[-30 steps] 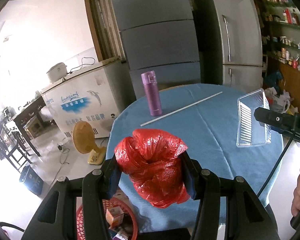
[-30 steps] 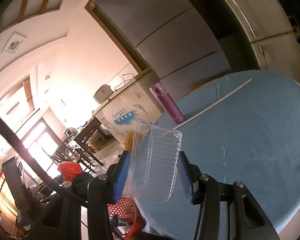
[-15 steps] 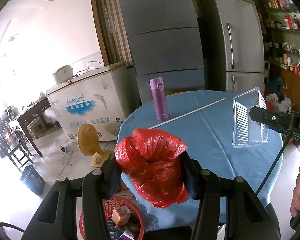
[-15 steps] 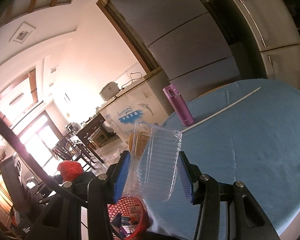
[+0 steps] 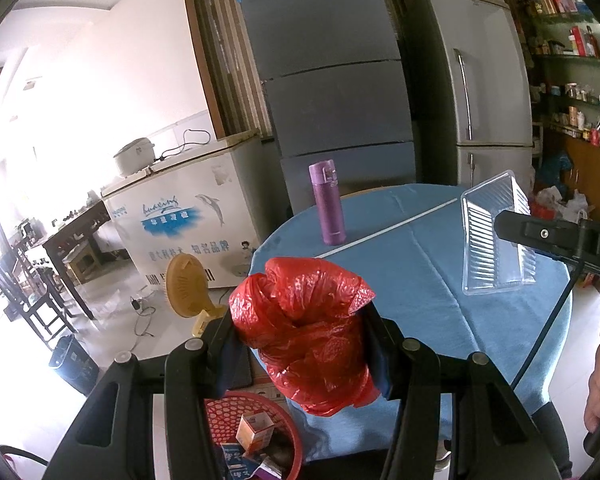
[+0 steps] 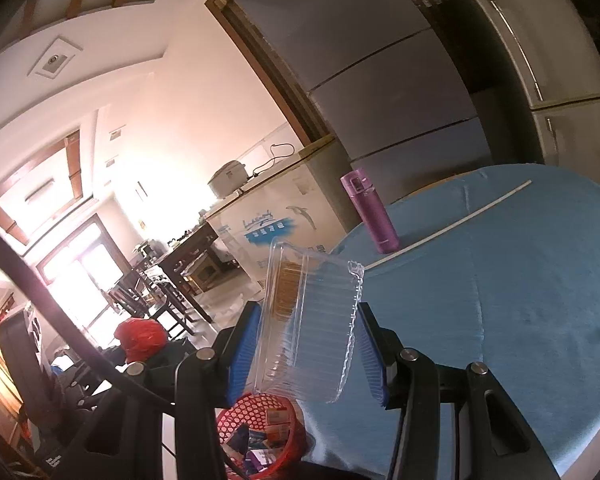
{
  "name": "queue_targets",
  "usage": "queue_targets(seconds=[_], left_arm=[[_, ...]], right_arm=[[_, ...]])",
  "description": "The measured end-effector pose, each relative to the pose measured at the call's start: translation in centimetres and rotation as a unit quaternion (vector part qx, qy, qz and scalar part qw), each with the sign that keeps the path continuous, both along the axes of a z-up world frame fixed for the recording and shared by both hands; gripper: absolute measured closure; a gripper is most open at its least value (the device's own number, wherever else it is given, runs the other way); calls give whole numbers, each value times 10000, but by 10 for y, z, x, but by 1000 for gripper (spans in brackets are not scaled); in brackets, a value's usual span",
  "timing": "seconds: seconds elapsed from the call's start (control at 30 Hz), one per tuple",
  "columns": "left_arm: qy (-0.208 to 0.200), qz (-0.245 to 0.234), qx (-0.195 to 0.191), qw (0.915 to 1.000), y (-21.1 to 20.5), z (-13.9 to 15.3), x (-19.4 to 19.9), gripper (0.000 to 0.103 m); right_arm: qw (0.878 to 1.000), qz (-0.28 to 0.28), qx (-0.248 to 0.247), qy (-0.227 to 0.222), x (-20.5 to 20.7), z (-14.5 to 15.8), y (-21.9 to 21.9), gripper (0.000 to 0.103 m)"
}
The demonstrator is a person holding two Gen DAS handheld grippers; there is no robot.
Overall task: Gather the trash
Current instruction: 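Carry the red bag with the left gripper while the right carries the clear box to the basket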
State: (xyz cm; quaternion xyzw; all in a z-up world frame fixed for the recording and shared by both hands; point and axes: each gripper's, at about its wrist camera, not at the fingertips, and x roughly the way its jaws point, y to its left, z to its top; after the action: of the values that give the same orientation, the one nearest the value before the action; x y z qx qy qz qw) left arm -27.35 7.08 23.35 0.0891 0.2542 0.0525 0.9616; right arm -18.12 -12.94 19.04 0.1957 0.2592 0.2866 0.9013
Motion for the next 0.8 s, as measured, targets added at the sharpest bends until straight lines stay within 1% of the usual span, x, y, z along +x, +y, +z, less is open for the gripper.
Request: queue_targets(seconds=[0.47,0.8], left_arm=[[-42,84,42,9999,8,2,-9,48],[-13,216,36,9998,21,-2,-14,48]], right_arm=[[9996,259,-84,-14,2,0,10,52],[9988,453,-202,-1,1,1,28,52]])
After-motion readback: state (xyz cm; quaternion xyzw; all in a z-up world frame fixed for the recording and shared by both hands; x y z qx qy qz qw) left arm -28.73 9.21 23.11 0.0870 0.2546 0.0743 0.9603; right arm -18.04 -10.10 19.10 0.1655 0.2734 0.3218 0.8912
